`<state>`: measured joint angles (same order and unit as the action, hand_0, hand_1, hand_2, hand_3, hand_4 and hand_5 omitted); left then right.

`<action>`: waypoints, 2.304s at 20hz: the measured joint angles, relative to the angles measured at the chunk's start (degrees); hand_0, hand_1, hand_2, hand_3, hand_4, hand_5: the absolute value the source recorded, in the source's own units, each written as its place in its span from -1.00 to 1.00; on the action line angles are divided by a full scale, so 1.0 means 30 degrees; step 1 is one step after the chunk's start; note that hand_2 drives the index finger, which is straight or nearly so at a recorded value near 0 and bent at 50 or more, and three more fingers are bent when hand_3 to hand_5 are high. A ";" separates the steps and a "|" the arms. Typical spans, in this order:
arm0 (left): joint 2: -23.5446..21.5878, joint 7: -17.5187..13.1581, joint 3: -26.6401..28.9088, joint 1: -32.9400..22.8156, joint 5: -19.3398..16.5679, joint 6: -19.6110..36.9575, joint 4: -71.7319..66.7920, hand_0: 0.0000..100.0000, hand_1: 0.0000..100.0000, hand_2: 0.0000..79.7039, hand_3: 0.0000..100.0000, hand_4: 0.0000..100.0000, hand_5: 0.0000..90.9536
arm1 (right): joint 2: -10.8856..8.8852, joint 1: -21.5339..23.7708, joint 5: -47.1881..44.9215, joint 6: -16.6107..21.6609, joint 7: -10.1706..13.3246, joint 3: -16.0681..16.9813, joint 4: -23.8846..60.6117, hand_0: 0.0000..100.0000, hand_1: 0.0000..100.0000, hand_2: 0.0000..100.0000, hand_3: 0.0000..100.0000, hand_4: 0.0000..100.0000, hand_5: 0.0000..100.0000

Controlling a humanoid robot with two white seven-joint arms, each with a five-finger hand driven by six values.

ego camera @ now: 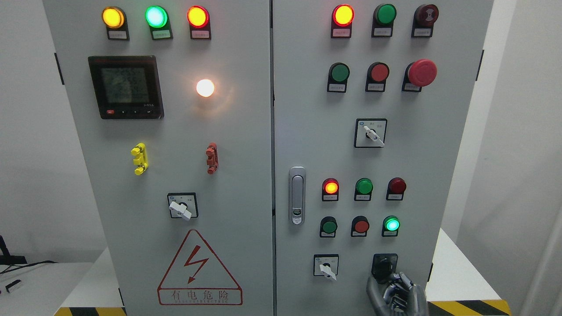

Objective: Trip black knob to open circuit

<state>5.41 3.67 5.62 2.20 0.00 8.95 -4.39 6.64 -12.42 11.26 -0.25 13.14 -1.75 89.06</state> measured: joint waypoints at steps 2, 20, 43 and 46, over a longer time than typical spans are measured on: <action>0.0001 0.0001 0.0000 0.0000 0.0000 -0.0001 0.0000 -0.76 -0.22 -1.00 -1.00 -1.00 -1.00 | 0.0009 -0.0006 0.0000 -0.0001 -0.0002 -0.0013 -0.0002 -0.22 0.41 0.10 0.84 0.85 1.00; 0.0004 0.0000 0.0000 0.0000 0.0000 0.0000 0.0000 -0.76 -0.22 -1.00 -1.00 -1.00 -1.00 | 0.0060 -0.0012 0.0071 0.0123 -0.0171 0.0388 -0.0007 -0.21 0.40 0.07 0.82 0.84 1.00; 0.0005 0.0001 0.0000 0.0000 0.0000 0.0000 0.0000 -0.76 -0.22 -1.00 -1.00 -1.00 -1.00 | 0.0013 0.0130 0.0170 0.0189 0.0014 0.0561 0.0014 -0.21 0.40 0.03 0.80 0.82 1.00; 0.0004 0.0001 0.0000 0.0000 0.0000 0.0000 0.0000 -0.76 -0.22 -1.00 -1.00 -1.00 -1.00 | -0.0003 0.0138 0.0206 0.0190 0.0017 0.0565 0.0012 -0.21 0.41 0.02 0.80 0.82 1.00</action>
<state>5.42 3.67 5.62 2.20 0.00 8.95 -4.39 6.63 -12.00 11.87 0.32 13.20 -0.06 89.10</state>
